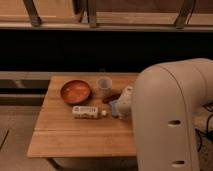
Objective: Place the white sponge in the ceramic cup
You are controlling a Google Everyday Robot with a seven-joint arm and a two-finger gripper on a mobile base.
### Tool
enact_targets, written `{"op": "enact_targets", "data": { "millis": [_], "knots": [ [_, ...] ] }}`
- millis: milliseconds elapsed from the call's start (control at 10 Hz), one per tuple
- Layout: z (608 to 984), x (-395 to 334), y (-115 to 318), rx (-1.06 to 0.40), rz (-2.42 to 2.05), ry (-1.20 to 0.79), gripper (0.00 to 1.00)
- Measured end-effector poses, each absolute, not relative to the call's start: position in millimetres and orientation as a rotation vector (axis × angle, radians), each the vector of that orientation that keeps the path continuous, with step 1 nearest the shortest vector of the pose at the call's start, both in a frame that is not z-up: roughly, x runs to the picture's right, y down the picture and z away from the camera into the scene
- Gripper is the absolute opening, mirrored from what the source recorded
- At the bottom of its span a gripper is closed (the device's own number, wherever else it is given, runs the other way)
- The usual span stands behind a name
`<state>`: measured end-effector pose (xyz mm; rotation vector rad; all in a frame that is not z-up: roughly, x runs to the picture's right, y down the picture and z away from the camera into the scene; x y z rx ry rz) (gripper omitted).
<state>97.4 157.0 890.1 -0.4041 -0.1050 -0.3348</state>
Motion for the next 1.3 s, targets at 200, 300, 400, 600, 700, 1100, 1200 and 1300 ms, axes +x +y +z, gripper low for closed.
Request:
{"op": "enact_targets", "data": {
  "millis": [200,300,400,600,700,1100,1200,1300],
  "knots": [
    [875,98,143,-0.368,-0.338,-0.095,0.0],
    [864,99,137,-0.346,-0.34,-0.087,0.0],
    [853,99,133,-0.329,-0.343,-0.08,0.0],
    [831,99,129,-0.297,-0.344,-0.064,0.0],
    [819,100,126,-0.282,-0.345,-0.05,0.0],
    [753,103,92,-0.144,-0.389,0.067,0.0],
    [735,100,81,-0.096,-0.409,0.099,0.0],
    [725,94,76,-0.065,-0.432,0.118,0.0]
  ]
}}
